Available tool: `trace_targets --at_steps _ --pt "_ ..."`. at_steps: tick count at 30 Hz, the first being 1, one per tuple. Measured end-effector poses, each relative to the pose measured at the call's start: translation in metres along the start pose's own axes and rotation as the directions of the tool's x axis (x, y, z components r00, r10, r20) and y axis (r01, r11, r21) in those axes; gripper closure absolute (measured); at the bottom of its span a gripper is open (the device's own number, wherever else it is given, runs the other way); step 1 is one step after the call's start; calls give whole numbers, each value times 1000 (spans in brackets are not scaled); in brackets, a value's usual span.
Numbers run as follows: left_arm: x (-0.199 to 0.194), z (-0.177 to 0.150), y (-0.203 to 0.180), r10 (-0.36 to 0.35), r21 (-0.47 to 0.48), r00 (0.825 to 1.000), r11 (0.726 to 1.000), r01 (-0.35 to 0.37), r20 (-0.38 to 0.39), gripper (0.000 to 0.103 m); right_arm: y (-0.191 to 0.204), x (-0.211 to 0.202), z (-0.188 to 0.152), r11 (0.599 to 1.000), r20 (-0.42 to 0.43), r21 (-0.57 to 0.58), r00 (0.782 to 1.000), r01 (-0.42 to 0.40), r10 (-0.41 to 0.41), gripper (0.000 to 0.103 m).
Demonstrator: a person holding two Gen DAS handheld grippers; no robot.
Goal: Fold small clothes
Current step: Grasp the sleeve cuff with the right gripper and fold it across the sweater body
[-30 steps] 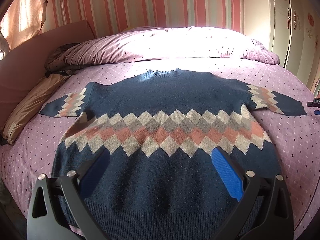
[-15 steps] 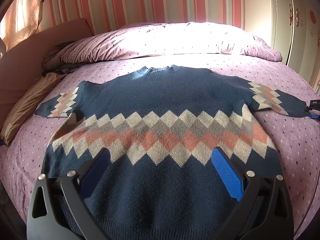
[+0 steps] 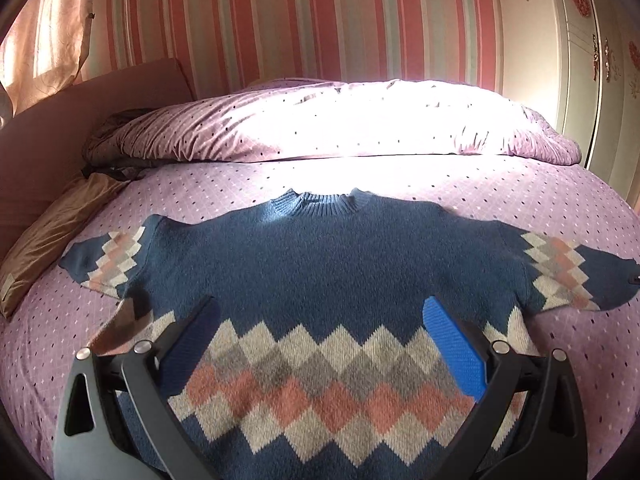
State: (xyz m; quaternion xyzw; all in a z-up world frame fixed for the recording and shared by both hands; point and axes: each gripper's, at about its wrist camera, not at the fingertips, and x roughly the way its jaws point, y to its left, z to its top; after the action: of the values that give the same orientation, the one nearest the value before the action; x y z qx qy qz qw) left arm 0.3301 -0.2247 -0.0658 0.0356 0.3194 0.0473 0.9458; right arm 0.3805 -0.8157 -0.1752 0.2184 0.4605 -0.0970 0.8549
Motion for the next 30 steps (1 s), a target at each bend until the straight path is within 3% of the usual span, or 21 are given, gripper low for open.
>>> trace_targets --at_steps 8,14,22,30 --pt "10 7 6 17 -5 1000 1000 -17 1 1 48 -36 9 987 107 -145 993 71 -56 88" --pt "12 12 15 15 -14 1000 1000 -16 -5 1 104 -66 7 960 204 -243 975 142 -92 88" --pt "11 30 43 36 -16 999 999 -36 18 1 189 -92 -8 933 265 -335 964 130 -39 88" --pt "12 41 85 48 -22 998 999 -48 31 1 305 -94 -31 887 271 -447 963 115 12 88"
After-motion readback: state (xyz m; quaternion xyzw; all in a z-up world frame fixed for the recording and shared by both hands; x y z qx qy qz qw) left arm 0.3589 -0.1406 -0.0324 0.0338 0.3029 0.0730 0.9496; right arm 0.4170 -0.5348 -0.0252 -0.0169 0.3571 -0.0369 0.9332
